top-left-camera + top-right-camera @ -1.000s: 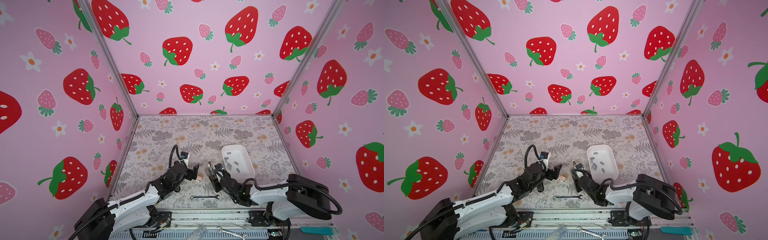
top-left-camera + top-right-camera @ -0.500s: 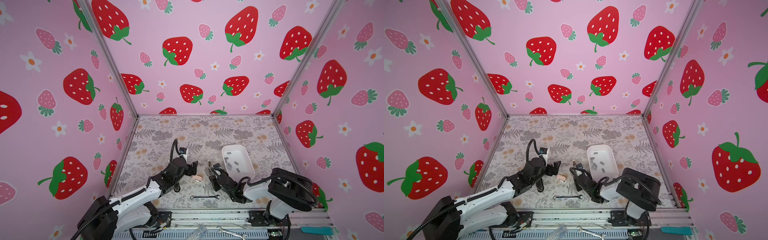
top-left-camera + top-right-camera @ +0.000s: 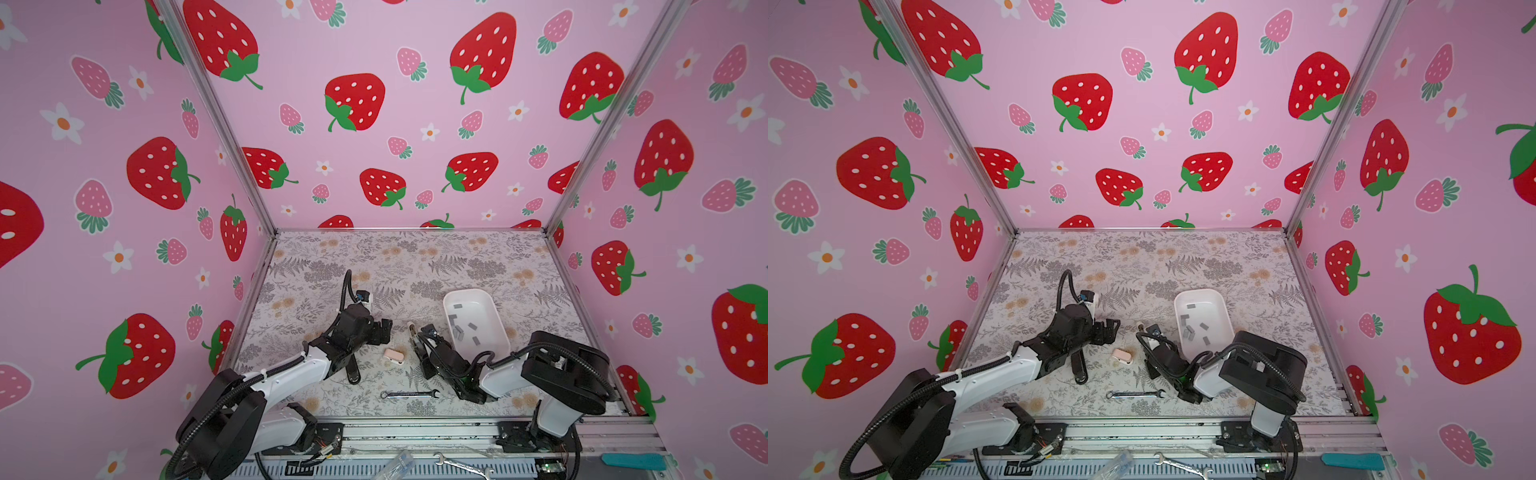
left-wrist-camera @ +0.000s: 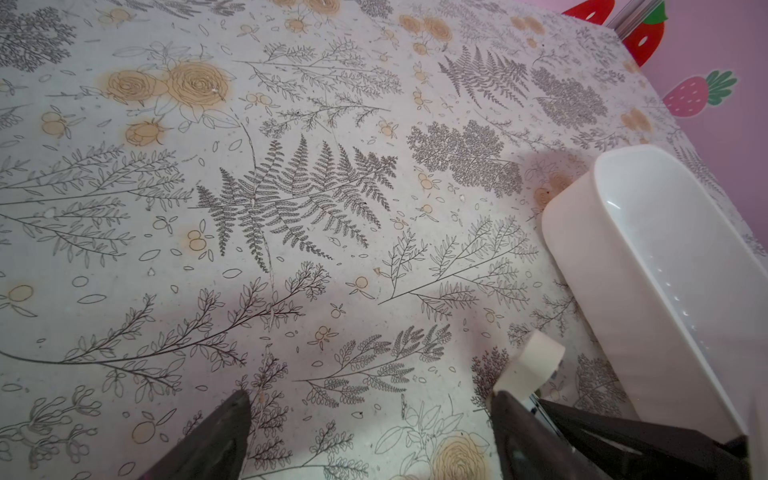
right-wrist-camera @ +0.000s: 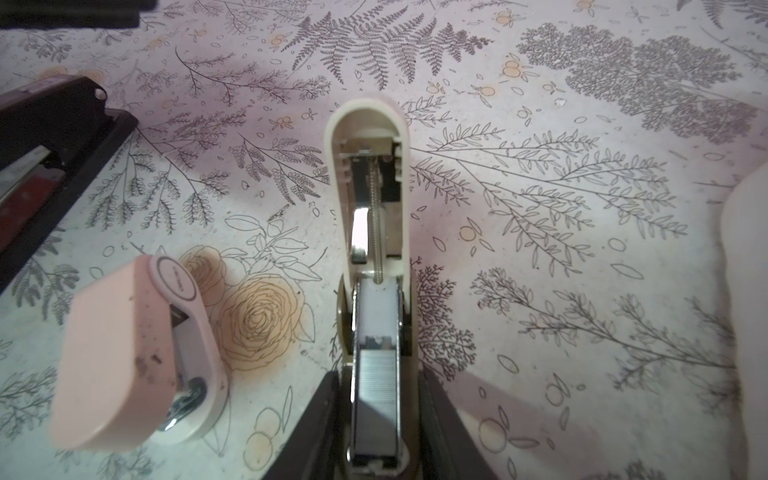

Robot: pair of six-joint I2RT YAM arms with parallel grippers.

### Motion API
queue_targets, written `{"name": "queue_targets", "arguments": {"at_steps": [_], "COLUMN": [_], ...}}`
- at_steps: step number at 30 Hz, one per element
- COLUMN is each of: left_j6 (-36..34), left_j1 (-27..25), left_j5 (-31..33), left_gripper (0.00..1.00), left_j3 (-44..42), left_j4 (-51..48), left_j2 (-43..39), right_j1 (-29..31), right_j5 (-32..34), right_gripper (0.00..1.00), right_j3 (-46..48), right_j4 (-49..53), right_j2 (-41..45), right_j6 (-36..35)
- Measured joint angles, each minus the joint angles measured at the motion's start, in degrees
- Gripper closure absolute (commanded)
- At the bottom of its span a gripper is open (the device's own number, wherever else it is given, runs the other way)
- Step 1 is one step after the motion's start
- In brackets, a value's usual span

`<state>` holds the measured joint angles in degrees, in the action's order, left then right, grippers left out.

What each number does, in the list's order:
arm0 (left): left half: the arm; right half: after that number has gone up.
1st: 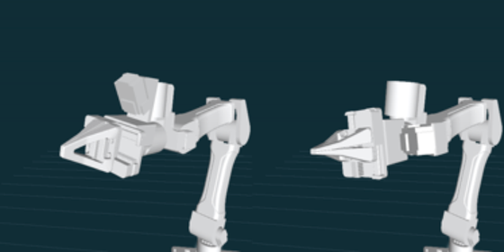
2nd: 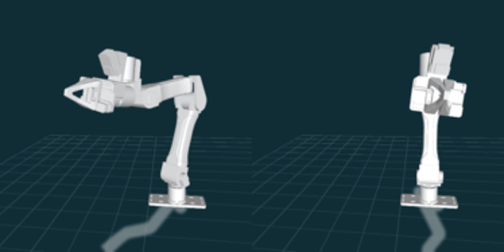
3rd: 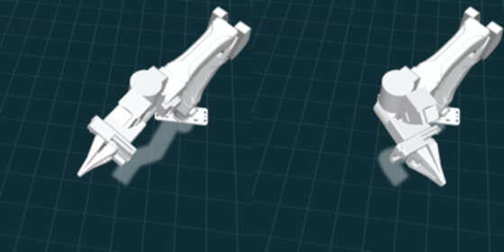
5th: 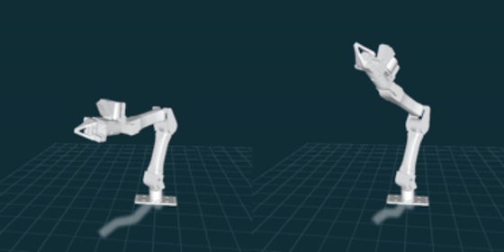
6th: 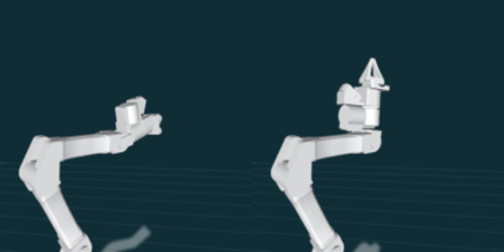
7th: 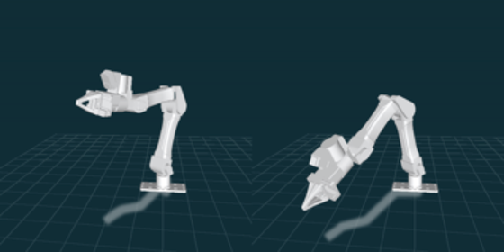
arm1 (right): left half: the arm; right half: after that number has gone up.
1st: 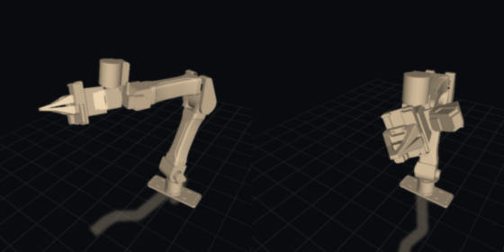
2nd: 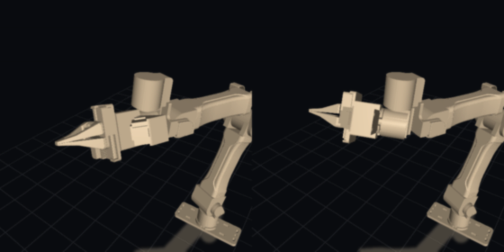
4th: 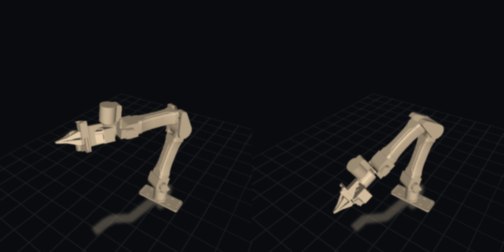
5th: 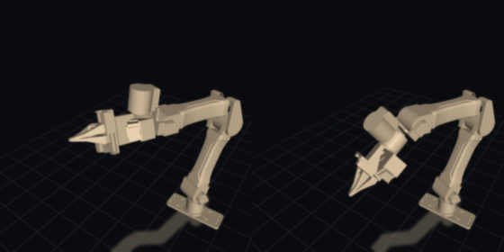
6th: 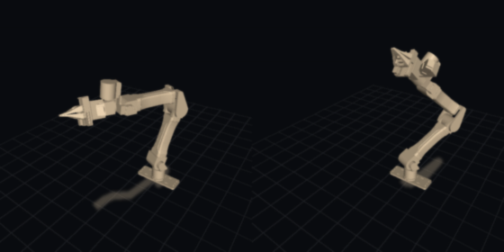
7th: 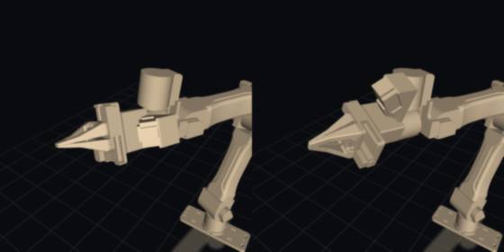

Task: Load the staples into the stapler

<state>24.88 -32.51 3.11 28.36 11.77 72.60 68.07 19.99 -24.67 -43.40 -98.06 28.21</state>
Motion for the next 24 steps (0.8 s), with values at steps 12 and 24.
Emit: {"name": "queue_targets", "arguments": {"at_steps": [12, 24], "left_j6": [-1.2, -4.8], "left_j1": [0.9, -3.6], "left_j5": [-6.0, -9.8], "left_gripper": [0.11, 0.11], "left_j3": [4.3, 4.2], "left_j4": [5.0, 9.6], "left_j2": [13.1, 13.5], "right_j1": [0.0, 0.0], "right_j5": [-2.2, -2.4], "right_gripper": [0.70, 0.70], "right_j3": [0.7, 1.2], "right_j4": [-1.6, -2.6], "right_j2": [0.0, 0.0], "right_j6": [-1.1, -0.9]}}
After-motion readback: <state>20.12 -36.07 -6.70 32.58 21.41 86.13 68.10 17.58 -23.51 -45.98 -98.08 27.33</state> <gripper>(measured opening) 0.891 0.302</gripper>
